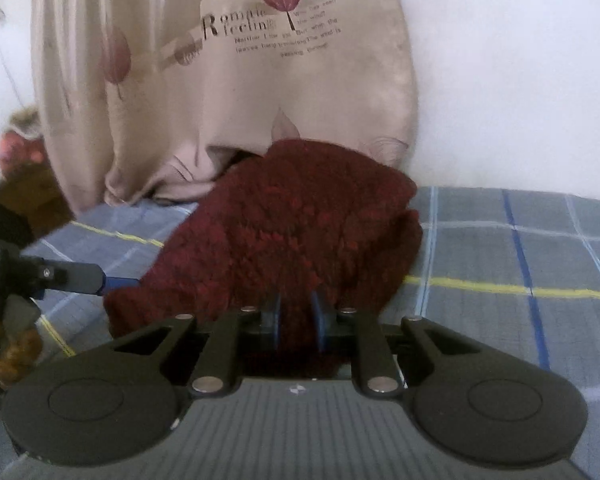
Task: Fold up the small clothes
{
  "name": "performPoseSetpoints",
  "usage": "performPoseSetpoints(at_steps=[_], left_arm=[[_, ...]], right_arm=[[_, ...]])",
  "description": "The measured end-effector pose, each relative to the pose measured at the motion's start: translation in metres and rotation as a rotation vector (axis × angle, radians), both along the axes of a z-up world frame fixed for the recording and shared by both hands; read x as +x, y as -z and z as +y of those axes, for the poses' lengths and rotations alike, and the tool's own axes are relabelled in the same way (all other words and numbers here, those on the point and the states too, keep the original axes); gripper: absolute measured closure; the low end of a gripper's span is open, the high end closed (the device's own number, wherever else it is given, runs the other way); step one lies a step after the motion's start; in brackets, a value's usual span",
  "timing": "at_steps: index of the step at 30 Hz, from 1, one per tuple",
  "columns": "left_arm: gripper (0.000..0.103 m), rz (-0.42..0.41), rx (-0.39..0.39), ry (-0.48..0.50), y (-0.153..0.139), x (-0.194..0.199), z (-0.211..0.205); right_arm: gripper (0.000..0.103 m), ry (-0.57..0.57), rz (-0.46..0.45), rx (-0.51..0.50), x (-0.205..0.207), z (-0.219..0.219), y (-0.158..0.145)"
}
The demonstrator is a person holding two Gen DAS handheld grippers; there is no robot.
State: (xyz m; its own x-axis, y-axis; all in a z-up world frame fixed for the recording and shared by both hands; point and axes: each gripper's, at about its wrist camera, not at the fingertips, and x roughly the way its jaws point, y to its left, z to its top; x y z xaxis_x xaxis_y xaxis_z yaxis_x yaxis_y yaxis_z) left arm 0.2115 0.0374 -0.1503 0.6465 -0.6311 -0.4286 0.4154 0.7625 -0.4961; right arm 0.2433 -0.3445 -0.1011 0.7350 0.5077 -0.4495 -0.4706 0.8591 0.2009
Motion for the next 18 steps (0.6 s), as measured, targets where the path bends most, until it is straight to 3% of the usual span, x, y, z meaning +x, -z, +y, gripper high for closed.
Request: performPoseSetpoints(at_steps=[2,6,10,13,15,18], left_arm=[[0.001,0.079,0.030,-0.003,0.009,0.008,-0.002],[0.000,0.066,-0.045,-0.022,0.013,0.003,0.010],[0.000,0.027,-0.099,-0.037,0.007,-0.011,0.022],[0.000,-0.053,-0.092,-0.046,-0.013,-0.015,0.024],[0.000,-0.060,-0.106,-0.041,-0.025,-0.012,0.030],[0.000,-0.033,-0.158,-0.055,-0.033,0.002,0.039]], right_arm=[[0.079,0.057,-0.024,-0.033,-0.016,0.006,0.001],[0.079,0.158,-0.005,-0.028,-0.036,0.009,0.011],[0.082,0.175,0.060,-0.001,-0.026,0.010,0.025],[0.082,0.120,0.067,-0.063,-0.025,0.016,0.014],[0.081,0.106,0.061,-0.052,-0.026,0.011,0.006],[0.055,0.111,0.090,0.090,-0.023,-0.010,-0.006]])
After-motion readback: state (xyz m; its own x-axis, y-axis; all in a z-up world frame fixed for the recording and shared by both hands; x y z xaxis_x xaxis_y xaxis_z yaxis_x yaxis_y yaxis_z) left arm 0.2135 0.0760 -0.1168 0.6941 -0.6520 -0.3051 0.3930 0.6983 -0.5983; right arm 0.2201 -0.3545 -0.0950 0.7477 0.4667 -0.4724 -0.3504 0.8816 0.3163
